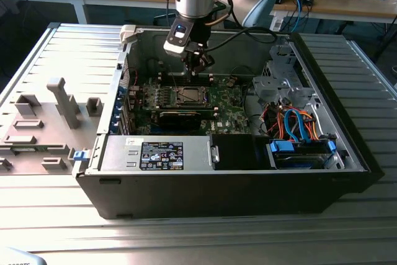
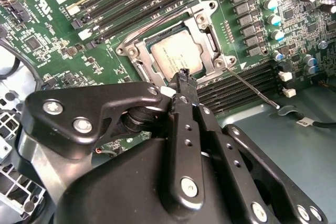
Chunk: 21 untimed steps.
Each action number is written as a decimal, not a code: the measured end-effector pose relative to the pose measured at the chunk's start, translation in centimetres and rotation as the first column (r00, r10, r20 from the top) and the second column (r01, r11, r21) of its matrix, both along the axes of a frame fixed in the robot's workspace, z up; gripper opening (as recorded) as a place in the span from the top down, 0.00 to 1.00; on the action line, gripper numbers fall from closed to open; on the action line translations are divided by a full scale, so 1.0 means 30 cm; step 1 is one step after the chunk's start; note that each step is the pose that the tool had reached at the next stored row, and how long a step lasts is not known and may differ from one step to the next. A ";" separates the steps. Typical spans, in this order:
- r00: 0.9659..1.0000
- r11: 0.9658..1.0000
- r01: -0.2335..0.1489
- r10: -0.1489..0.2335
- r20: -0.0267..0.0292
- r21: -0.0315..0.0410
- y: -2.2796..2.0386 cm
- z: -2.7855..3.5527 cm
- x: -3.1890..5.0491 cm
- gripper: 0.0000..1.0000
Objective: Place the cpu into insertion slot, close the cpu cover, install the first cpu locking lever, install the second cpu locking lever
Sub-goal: 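Install the first cpu locking lever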
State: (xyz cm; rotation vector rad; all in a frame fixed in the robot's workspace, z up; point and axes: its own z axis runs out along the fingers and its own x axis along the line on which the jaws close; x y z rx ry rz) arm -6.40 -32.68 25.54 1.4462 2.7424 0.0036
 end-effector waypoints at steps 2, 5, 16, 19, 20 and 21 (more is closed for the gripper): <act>1.000 1.000 -0.005 0.005 0.000 0.000 0.000 0.000 0.000 0.89; 1.000 1.000 -0.018 0.018 0.000 0.000 0.000 0.000 0.000 0.89; 0.998 0.998 -0.060 0.060 0.000 0.000 0.000 0.000 0.000 0.89; 0.998 0.998 -0.069 0.069 0.000 0.000 0.000 0.000 0.000 0.89; 0.997 0.997 -0.072 0.072 0.000 0.000 0.000 0.000 0.000 0.89; 0.997 0.997 -0.074 0.074 0.000 0.000 0.000 0.000 0.000 0.89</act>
